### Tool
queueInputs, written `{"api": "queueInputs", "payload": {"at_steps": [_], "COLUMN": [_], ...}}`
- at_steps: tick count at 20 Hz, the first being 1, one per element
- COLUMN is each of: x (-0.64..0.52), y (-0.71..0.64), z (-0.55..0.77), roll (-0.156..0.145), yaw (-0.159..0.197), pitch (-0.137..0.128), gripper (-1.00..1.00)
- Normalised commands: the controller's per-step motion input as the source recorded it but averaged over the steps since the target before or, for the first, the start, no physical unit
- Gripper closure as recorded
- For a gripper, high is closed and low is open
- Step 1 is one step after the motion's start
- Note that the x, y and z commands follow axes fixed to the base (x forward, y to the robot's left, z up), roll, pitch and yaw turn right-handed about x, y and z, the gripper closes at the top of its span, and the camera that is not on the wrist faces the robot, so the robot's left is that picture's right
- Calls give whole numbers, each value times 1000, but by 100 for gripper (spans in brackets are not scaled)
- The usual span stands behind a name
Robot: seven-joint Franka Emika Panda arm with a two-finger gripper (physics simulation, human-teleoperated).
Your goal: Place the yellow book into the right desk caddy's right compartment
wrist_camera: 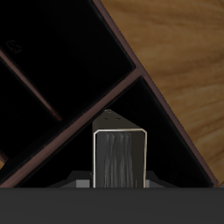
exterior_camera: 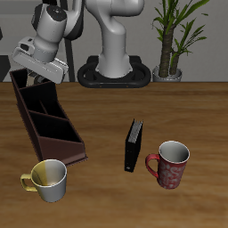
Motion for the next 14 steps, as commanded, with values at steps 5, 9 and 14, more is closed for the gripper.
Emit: {"api": "queueInputs", "payload": {"at_steps": [5, 9, 14], "x": [-33, 86, 36], "y": [-18, 229, 193], "z": [156, 130, 122], "roll": [-14, 34, 46], "yaw": [-18, 36, 33], "pitch": [-19, -12, -18], "gripper": [-100, -100, -100]}}
